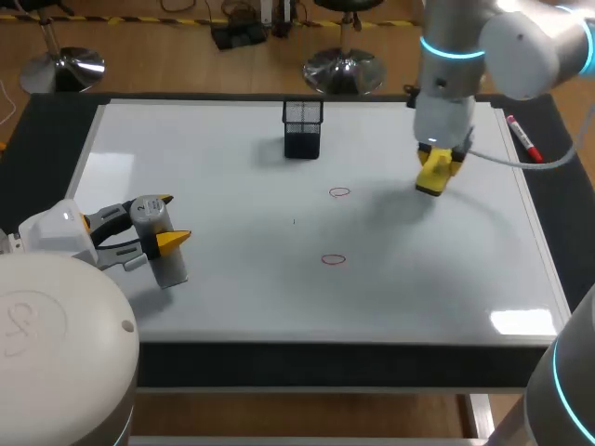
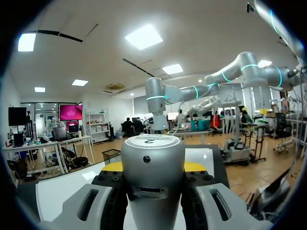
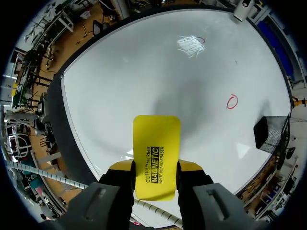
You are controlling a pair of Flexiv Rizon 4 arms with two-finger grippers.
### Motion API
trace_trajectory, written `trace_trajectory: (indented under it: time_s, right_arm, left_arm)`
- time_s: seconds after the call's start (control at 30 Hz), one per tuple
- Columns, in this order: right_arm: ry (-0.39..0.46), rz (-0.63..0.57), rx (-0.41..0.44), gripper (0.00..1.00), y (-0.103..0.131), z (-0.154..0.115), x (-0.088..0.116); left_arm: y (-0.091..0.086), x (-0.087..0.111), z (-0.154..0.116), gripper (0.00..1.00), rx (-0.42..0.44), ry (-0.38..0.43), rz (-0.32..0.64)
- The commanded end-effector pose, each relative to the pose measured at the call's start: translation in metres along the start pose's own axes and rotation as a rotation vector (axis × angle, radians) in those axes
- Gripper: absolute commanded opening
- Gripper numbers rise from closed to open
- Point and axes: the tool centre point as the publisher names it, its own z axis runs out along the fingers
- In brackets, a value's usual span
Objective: Pick up the inspection probe, press it on each red-marked spot on the whiteboard one by one, put down the probe, pick up the eraser, and wipe off all the red marks.
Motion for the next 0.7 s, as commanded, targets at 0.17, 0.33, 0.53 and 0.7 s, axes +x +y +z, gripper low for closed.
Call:
trace_trajectory:
  time_s: [0.17,0.33,0.53,0.7]
  right_arm:
    - [-0.006,0.061,-0.026,0.0,-0.014,0.006,0.049]
    - [-0.008,0.094,-0.044,0.0,-0.017,0.012,0.062]
    - [-0.011,0.104,-0.051,0.0,-0.017,0.012,0.063]
    - [-0.011,0.104,-0.051,0.0,-0.017,0.012,0.063]
  left_arm:
    - [-0.001,0.0,0.0,0.0,0.001,0.0,0.001]
    - [-0.001,0.0,0.0,0.0,0.001,0.0,0.001]
    - [-0.001,0.0,0.0,0.0,0.001,0.0,0.001]
    - [-0.001,0.0,0.0,0.0,0.001,0.0,0.001]
